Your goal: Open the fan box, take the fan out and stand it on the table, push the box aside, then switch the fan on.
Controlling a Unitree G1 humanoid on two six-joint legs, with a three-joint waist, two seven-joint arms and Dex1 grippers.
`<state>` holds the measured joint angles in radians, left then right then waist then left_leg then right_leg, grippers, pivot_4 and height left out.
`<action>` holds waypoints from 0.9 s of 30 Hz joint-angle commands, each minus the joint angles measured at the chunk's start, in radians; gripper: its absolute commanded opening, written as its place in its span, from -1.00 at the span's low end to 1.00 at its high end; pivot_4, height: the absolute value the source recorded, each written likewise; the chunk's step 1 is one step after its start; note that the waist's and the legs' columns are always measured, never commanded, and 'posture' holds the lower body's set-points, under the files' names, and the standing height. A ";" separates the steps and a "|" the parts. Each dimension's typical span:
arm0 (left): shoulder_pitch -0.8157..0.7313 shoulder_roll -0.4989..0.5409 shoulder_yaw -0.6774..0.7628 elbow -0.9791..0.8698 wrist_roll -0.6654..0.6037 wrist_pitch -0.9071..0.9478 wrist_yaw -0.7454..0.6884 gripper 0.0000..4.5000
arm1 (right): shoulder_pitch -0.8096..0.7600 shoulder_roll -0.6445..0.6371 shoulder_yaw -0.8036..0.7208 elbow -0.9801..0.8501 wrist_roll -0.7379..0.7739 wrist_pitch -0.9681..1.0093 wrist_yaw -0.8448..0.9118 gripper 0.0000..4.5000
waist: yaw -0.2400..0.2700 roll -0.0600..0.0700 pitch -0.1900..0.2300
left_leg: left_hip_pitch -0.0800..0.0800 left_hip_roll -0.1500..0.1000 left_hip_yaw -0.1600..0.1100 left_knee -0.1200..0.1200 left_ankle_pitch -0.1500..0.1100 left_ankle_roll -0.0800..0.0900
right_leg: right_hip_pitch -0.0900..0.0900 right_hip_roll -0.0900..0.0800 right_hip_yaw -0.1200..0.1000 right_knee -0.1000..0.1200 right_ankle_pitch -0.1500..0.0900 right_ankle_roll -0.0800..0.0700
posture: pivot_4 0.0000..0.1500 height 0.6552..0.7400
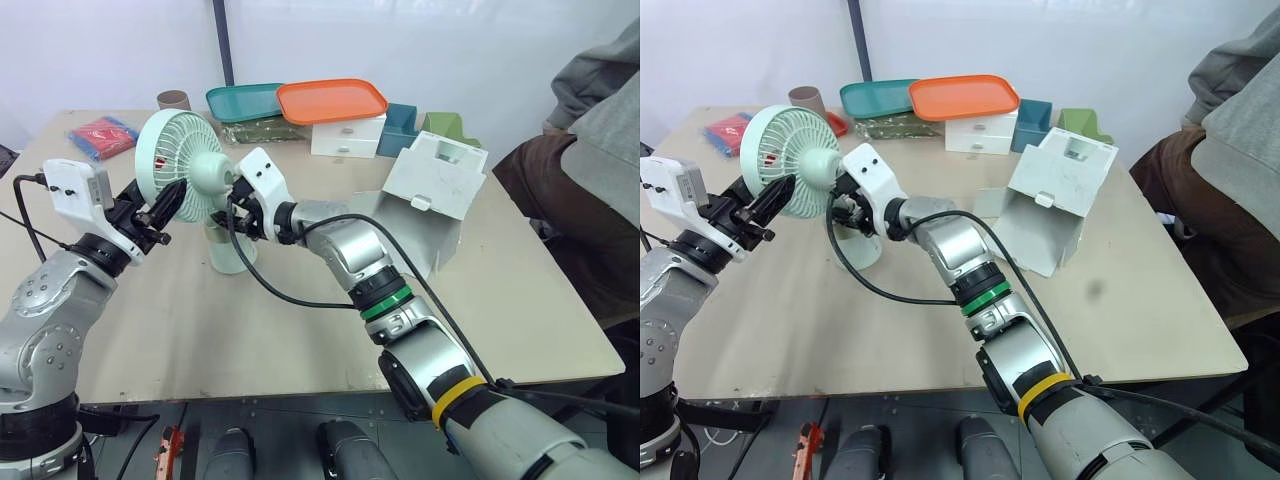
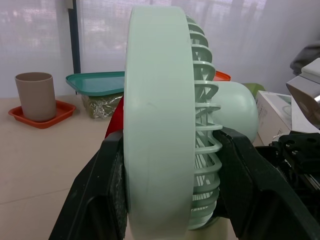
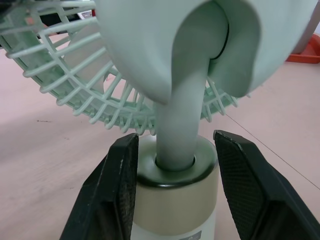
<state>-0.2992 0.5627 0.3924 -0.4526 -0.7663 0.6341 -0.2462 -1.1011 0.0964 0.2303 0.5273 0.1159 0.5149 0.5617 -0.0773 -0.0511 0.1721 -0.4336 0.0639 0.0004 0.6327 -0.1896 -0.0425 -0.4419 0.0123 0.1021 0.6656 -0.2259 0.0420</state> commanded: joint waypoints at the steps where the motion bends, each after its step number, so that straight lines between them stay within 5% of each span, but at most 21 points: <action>1: -0.025 0.010 0.039 -0.067 -0.019 -0.025 0.006 -0.14 | -0.028 0.018 -0.008 0.004 -0.005 -0.019 -0.004 0.05 | 0.000 0.000 0.000 | 0.000 0.000 0.000 0.000 0.000 0.000 | 0.000 0.000 0.000 0.000 0.000 0.000 | 1.00 1.00; 5: -0.027 0.011 0.037 -0.070 -0.022 -0.023 0.008 -0.14 | -0.031 0.037 -0.016 0.024 -0.004 -0.021 -0.017 0.05 | 0.000 0.000 0.000 | 0.000 0.000 -0.001 0.000 0.000 0.000 | 0.000 0.000 -0.001 0.000 0.000 -0.001 | 1.00 1.00; 11: -0.033 0.011 0.033 -0.068 -0.023 -0.018 0.009 -0.14 | -0.041 0.056 -0.040 0.043 0.000 -0.023 -0.038 -0.82 | 0.000 0.000 0.000 | -0.001 0.000 -0.002 0.000 0.000 0.000 | 0.000 0.000 -0.002 0.000 0.000 -0.001 | 1.00 1.00; 21: -0.032 0.017 0.028 -0.055 -0.003 -0.027 0.004 -0.14 | -0.038 0.052 -0.041 0.043 -0.011 -0.037 -0.031 -0.82 | 0.000 0.000 0.000 | -0.002 0.000 -0.003 0.000 0.000 0.000 | 0.000 0.000 -0.004 0.000 0.000 -0.001 | 1.00 1.00; 24: -0.024 0.015 0.044 -0.049 -0.028 -0.005 0.008 0.50 | -0.040 0.053 -0.043 0.041 -0.009 -0.039 -0.031 -0.82 | 0.000 0.000 0.000 | -0.002 0.000 -0.004 0.000 0.000 0.000 | 0.000 0.000 -0.004 0.000 0.000 -0.001 | 1.00 1.00; 27: -0.008 0.023 0.045 -0.063 -0.054 -0.001 -0.026 0.82 | -0.043 0.052 -0.048 0.043 -0.009 -0.041 -0.030 -0.82 | 0.000 0.000 0.000 | -0.002 0.000 -0.004 0.000 0.000 0.000 | 0.000 0.000 -0.004 0.000 0.000 -0.001 | 1.00 1.00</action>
<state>-0.3068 0.5663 0.4113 -0.4635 -0.7951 0.6413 -0.2500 -1.1157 0.1406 0.1945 0.5969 0.1019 0.4944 0.5349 -0.0772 -0.0510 0.1721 -0.4354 0.0639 -0.0035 0.6329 -0.1896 -0.0425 -0.4418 0.0123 0.0979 0.6654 -0.2262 0.0407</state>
